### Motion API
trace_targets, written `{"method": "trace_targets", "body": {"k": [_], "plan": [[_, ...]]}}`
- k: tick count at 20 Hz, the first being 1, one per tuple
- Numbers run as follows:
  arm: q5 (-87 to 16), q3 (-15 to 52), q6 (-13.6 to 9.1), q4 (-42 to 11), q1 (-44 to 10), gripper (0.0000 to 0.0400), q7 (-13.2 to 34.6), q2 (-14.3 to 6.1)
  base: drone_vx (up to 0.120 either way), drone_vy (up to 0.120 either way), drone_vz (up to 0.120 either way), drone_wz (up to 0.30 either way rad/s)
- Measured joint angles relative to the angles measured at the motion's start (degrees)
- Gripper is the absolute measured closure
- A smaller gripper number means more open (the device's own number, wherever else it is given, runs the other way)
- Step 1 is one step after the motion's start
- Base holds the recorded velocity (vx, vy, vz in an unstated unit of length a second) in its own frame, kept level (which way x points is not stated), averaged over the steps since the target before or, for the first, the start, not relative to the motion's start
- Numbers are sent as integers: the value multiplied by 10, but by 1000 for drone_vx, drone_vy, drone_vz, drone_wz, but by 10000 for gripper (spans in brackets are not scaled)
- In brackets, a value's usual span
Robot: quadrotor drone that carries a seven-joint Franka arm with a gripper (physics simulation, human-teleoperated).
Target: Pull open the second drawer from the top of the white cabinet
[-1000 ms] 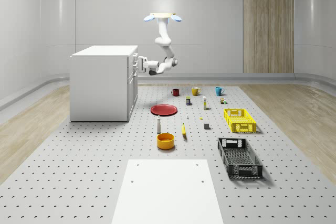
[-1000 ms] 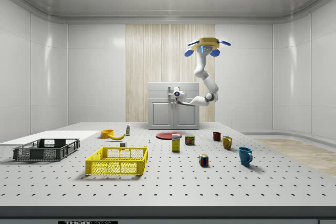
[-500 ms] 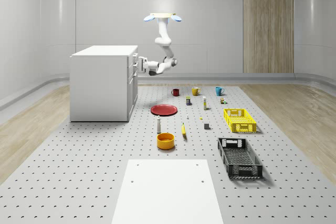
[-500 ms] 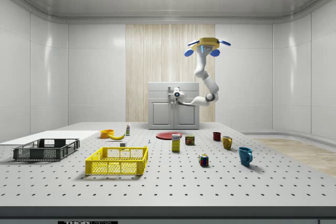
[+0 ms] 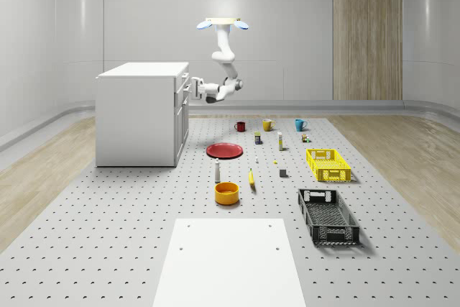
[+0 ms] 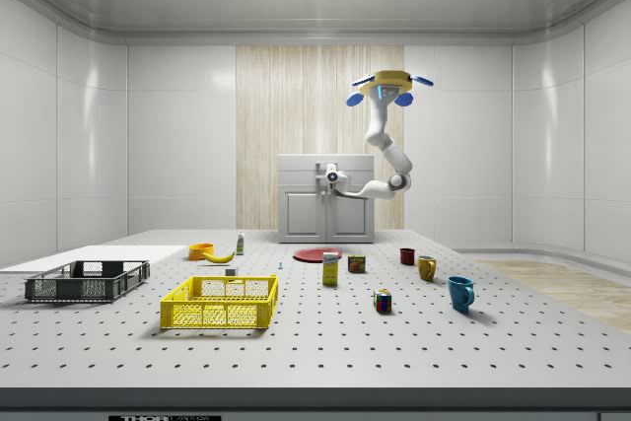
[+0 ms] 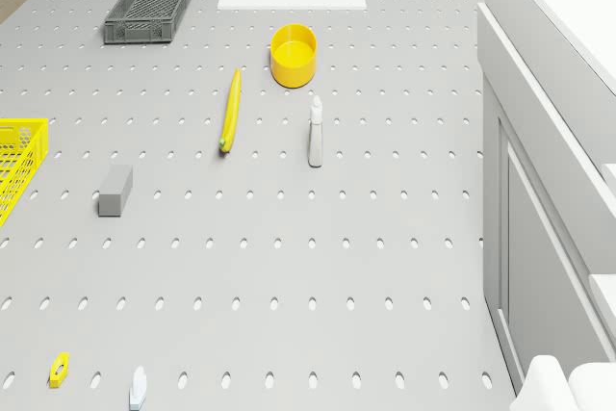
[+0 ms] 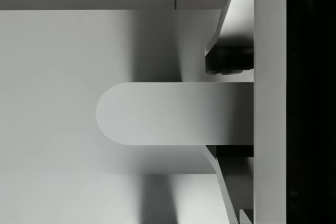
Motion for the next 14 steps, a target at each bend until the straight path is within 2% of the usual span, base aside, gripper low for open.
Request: {"method": "trace_targets", "body": {"k": [2,4,8,9,10,14], "plan": [[7,-4,-6,-6,-2,270,-31,3,0,0,0,0],[5,-3,-9,-6,-6,282,-23,-1,0,0,0,0],[-10,-8,-21,-10,-18,269,1,-12,0,0,0,0],[-17,-8,-23,-10,-21,254,13,-15,0,0,0,0],[-12,-12,-26,-15,-20,265,-22,-11,0,0,0,0],[-19,-15,-34,-17,-29,277,-4,-19,0,0,0,0]]}}
